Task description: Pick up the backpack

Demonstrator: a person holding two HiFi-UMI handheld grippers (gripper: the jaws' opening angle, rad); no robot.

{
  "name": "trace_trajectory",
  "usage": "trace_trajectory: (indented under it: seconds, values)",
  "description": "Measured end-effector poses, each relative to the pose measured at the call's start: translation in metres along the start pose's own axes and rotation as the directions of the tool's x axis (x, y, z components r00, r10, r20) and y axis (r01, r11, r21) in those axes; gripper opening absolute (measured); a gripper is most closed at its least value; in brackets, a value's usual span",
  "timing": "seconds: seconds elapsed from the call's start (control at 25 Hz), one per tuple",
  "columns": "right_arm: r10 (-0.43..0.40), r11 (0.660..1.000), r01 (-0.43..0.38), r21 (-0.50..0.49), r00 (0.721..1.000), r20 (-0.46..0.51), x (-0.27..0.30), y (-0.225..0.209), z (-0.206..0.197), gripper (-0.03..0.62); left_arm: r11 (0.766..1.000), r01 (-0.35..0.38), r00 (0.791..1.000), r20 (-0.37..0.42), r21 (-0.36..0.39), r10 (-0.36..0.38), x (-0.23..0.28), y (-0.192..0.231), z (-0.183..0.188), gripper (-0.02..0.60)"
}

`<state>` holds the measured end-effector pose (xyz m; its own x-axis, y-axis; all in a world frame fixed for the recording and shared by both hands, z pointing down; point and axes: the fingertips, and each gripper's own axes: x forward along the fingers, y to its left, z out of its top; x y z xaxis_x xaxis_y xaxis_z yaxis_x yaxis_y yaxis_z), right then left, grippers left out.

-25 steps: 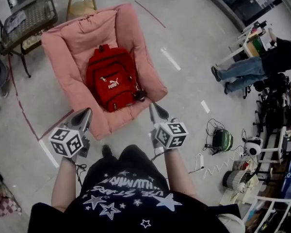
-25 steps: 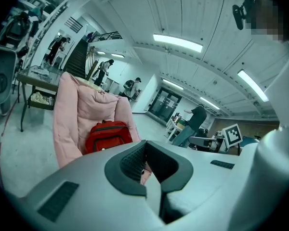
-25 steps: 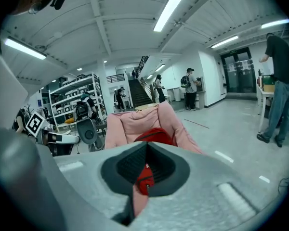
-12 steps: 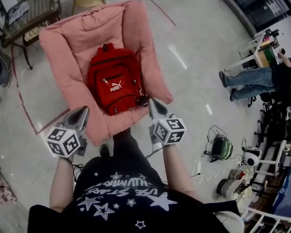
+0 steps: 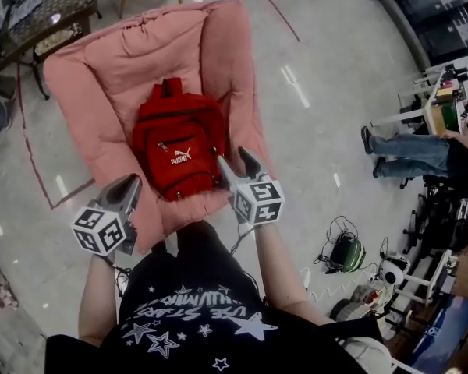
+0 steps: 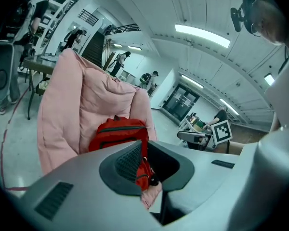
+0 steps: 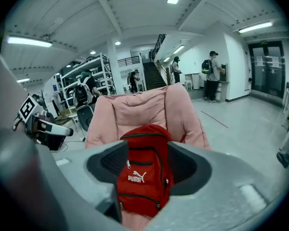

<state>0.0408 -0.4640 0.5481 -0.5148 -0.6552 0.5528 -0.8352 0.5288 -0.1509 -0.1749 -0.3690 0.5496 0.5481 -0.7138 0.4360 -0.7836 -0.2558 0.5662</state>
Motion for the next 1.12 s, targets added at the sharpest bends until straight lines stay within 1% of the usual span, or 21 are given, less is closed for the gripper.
trace_trajectory:
  seconds: [0.04, 0.12, 0.2, 0.36, 0.44, 0.52, 0.64, 0.76, 0.84, 0.92, 1.04, 1.12]
  values:
    - [0.015, 1.0, -0.015, -0.009, 1.0, -0.013, 0.01, -0.003, 0.0, 0.282, 1.0, 0.005, 1.0, -0.009, -0.008, -0.005, 0.009, 0.0, 0.0, 0.041]
    - [0.042, 0.999, -0.042, -0.008, 0.998, -0.043, 0.029, -0.01, -0.001, 0.382, 1.0, 0.008, 1.0, -0.023, -0.022, -0.008, 0.026, 0.003, 0.0, 0.149]
    - [0.061, 0.998, -0.062, -0.019, 0.995, -0.075, 0.046, -0.017, -0.003, 0.411, 1.0, -0.015, 1.0, -0.025, -0.02, 0.014, 0.041, 0.01, 0.0, 0.23]
    - [0.093, 0.993, -0.101, -0.065, 0.989, -0.119, 0.078, -0.027, -0.007, 0.416, 0.996, -0.093, 0.995, -0.025, -0.013, 0.093, 0.066, 0.035, -0.002, 0.314]
    - [0.104, 0.988, -0.116, -0.104, 0.988, -0.117, 0.094, -0.032, -0.004, 0.416, 0.992, -0.122, 0.992, -0.027, -0.015, 0.122, 0.078, 0.048, -0.002, 0.316]
    - [0.103, 0.979, -0.124, -0.165, 0.986, -0.129, 0.11, -0.038, -0.004, 0.414, 0.99, -0.144, 0.989, -0.041, -0.001, 0.143, 0.091, 0.061, -0.004, 0.316]
    - [0.099, 0.955, -0.14, -0.263, 0.982, -0.162, 0.134, -0.045, -0.007, 0.414, 0.983, -0.177, 0.981, -0.076, 0.052, 0.18, 0.11, 0.084, -0.01, 0.336]
    - [0.102, 0.929, -0.157, -0.334, 0.979, -0.174, 0.158, -0.05, -0.008, 0.413, 0.972, -0.207, 0.97, -0.103, 0.109, 0.218, 0.129, 0.11, -0.016, 0.351]
    - [0.102, 0.916, -0.166, -0.365, 0.977, -0.188, 0.175, -0.054, -0.012, 0.413, 0.962, -0.231, 0.964, -0.101, 0.144, 0.247, 0.141, 0.129, -0.017, 0.351]
    - [0.101, 0.91, -0.169, -0.379, 0.976, -0.192, 0.192, -0.058, -0.015, 0.413, 0.953, -0.251, 0.958, -0.095, 0.168, 0.269, 0.154, 0.148, -0.017, 0.351]
    - [0.105, 0.907, -0.176, -0.383, 0.974, -0.201, 0.215, -0.059, -0.025, 0.413, 0.946, -0.257, 0.952, -0.115, 0.198, 0.283, 0.172, 0.171, -0.022, 0.351]
    - [0.101, 0.889, -0.188, -0.418, 0.97, -0.222, 0.228, -0.059, -0.031, 0.413, 0.938, -0.258, 0.947, -0.133, 0.23, 0.293, 0.182, 0.183, -0.028, 0.351]
